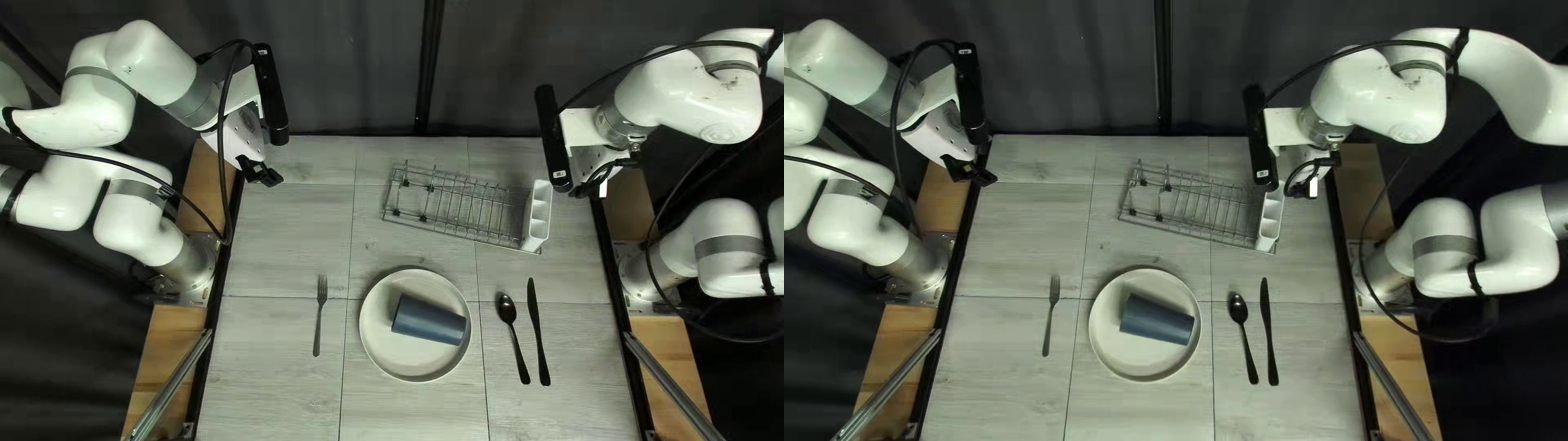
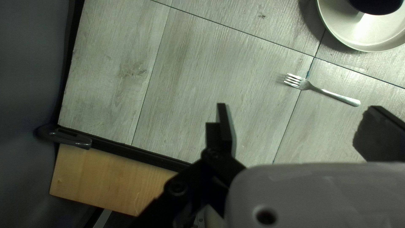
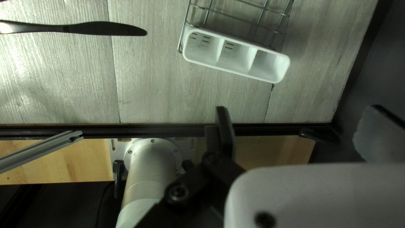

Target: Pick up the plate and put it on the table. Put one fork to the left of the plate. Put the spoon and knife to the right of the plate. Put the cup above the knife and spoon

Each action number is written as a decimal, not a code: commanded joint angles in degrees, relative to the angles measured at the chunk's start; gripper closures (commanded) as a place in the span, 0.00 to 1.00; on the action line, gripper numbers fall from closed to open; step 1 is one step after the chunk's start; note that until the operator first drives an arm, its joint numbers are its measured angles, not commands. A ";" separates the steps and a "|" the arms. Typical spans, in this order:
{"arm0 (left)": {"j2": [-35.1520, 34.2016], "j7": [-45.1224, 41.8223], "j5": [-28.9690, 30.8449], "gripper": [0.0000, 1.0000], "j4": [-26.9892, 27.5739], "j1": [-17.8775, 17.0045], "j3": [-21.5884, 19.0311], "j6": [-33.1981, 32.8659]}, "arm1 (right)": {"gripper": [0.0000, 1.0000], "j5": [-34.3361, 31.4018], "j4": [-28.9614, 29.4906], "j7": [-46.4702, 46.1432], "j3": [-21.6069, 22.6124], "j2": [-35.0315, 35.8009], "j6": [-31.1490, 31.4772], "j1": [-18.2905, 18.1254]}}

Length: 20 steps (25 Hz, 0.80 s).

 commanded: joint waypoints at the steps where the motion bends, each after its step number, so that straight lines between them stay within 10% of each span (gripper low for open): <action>1: 0.00 0.00 0.00 0.00 0.00 0.00 0.00 0.00 | 0.00 0.00 0.00 0.00 0.00 0.00 0.00 0.00; 20: 0.64 -1.27 -0.56 0.00 -0.17 0.20 -0.27 -0.22 | 0.00 0.00 0.00 0.00 0.00 0.00 0.00 0.00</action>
